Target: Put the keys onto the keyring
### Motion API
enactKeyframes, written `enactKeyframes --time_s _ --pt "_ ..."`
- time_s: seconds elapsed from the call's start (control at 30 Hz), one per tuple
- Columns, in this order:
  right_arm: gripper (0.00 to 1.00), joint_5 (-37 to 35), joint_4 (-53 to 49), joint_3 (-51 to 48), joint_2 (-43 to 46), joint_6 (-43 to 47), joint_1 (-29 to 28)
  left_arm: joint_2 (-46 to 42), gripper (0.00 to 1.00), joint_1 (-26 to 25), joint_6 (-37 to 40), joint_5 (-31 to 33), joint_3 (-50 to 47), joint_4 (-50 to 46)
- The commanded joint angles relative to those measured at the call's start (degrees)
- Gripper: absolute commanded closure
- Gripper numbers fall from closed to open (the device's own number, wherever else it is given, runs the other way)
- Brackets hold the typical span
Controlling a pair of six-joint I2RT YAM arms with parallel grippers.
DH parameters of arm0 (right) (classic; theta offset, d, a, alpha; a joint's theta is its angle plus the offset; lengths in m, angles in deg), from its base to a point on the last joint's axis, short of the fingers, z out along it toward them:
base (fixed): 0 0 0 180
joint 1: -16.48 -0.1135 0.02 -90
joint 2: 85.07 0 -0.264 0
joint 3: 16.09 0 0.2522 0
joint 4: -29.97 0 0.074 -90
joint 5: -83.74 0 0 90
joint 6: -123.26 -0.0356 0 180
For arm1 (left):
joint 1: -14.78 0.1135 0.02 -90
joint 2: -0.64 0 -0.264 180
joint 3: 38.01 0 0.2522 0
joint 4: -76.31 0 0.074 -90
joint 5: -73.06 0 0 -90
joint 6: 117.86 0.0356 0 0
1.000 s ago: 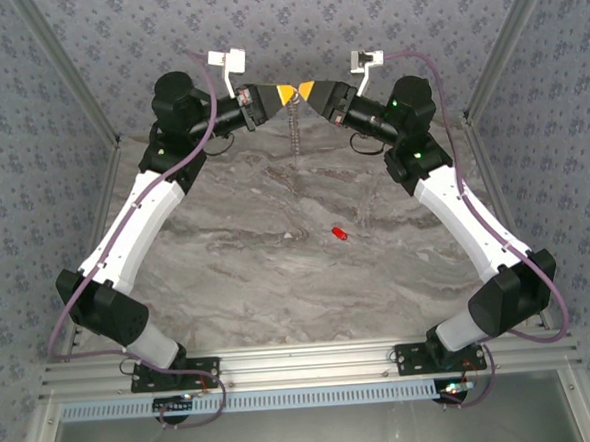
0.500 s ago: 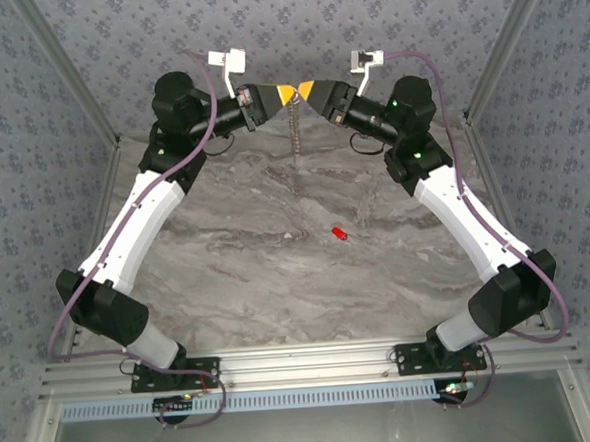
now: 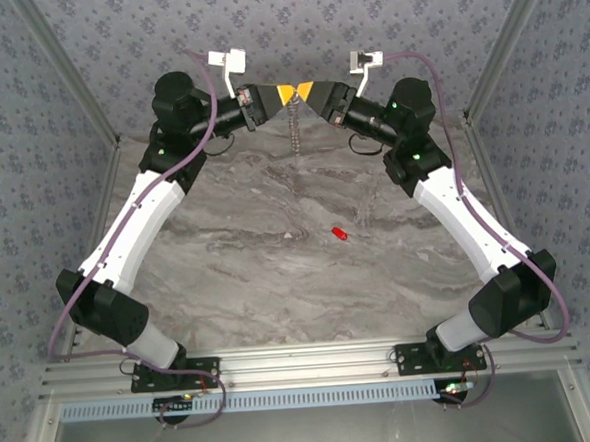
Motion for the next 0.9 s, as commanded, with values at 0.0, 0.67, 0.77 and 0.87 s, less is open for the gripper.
enactKeyframes --time_s 0.0,0.67,0.77,0.87 --pt "0.74 1.4 1.9 0.2 0.8 -0.4 -0.5 -0.9 1.0 -0.3 1.2 -0.5 1.5 2.0" --pt "1.0 3.4 0.9 0.4 0.2 0.0 -0.5 -0.3 1.0 -0.3 1.0 -0.3 1.8 2.3" --pt "1.0 3.5 0.7 0.3 0.4 0.4 -0.3 -0.2 1.0 -0.3 1.0 -0.1 2.0 2.2" --pt "1.0 3.6 0.1 0.2 0.9 1.2 0.4 -0.3 0.92 -0.1 0.9 1.8 2.9 -0.4"
